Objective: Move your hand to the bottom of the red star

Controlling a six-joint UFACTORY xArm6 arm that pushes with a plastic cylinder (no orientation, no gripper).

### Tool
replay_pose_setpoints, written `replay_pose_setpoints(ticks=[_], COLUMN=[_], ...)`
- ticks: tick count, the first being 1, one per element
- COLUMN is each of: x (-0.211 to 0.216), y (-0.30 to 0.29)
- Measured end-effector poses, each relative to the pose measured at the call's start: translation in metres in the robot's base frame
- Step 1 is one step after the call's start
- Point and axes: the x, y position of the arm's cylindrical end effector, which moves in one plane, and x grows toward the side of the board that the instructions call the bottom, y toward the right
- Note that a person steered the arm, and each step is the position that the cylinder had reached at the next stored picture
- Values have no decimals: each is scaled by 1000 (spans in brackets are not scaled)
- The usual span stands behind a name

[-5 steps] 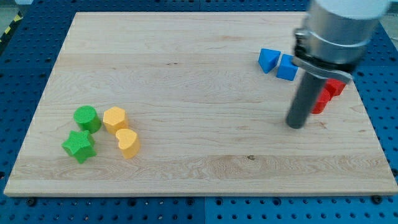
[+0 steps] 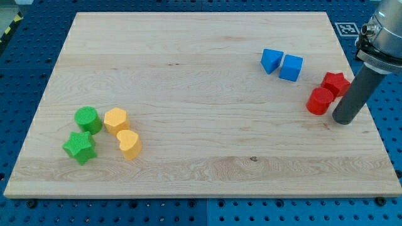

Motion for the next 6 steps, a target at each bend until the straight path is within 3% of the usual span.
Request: replay_pose_setpoints(ticks=[6], x=[7], y=[-2])
